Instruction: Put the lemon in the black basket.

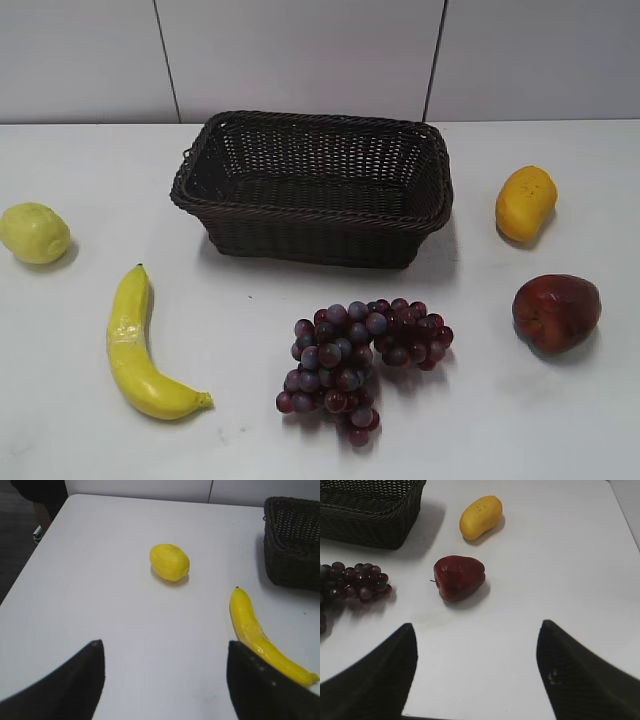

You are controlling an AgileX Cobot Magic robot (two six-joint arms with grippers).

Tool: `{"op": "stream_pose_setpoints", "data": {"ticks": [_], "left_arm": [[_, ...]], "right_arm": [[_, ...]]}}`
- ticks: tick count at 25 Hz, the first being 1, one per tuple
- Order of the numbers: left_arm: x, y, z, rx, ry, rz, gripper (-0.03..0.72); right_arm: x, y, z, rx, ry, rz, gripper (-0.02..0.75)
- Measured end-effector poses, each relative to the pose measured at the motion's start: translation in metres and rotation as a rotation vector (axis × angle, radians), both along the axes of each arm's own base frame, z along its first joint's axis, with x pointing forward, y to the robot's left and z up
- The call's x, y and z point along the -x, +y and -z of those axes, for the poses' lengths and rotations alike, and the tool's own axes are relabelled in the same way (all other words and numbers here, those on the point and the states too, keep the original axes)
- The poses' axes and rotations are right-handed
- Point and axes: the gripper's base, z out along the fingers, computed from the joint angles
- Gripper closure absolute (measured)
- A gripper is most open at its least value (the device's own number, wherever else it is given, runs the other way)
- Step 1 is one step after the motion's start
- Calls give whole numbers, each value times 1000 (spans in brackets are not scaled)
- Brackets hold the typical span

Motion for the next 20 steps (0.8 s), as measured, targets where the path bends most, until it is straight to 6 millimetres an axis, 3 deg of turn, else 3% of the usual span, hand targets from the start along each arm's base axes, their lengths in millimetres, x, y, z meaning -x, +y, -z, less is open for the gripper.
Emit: {"op": "stream_pose_setpoints", "data": {"ticks": [9,16,20], "left_arm": [[-86,-6,0,61,169,-5,126],[-170,-11,2,160,355,-45,126],[-224,-12,17,267,483,-142,127]], "right_arm": [[0,0,0,0,0,0,176],[0,0,0,0,0,0,176],[0,0,0,0,0,0,176]]}}
